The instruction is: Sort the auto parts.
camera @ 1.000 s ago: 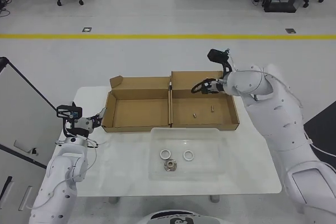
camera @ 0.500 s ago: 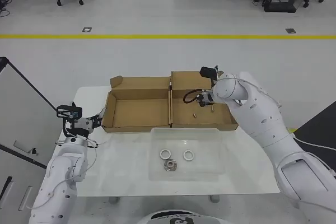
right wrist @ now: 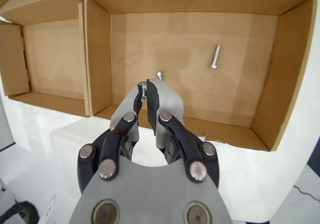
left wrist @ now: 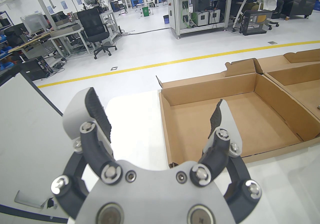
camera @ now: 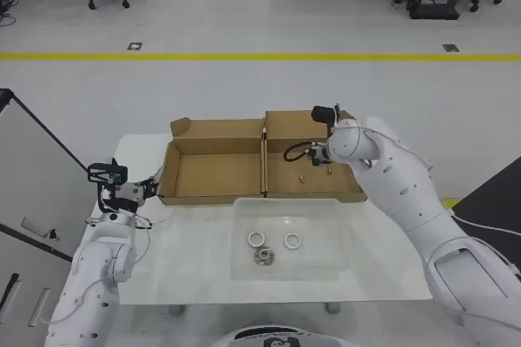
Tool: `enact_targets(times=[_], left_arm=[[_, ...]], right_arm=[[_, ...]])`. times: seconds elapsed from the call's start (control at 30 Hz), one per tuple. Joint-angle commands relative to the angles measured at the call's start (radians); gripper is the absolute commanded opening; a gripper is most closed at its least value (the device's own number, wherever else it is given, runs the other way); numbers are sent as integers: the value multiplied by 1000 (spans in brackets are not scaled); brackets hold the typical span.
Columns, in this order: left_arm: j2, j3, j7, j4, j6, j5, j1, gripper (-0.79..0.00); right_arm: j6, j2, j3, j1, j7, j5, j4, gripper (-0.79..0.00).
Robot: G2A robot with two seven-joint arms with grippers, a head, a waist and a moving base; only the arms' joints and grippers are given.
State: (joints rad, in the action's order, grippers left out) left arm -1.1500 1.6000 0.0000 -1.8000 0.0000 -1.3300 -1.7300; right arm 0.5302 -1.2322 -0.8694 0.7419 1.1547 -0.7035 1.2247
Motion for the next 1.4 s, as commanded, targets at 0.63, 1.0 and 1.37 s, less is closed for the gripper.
enact_targets(times=[0.63,1.0,1.37], left_arm=[[0,0,0,0,0,0,0,0],[0,0,0,0,0,0,0,0],[0,0,0,0,0,0,0,0]], right_arm=[[17,-128,142,-160,-98,94,-490,-785],[-25,-189,174,-198,-127,148,-651,-702],[-75,-219,168,-224,-166,178,-715,0]])
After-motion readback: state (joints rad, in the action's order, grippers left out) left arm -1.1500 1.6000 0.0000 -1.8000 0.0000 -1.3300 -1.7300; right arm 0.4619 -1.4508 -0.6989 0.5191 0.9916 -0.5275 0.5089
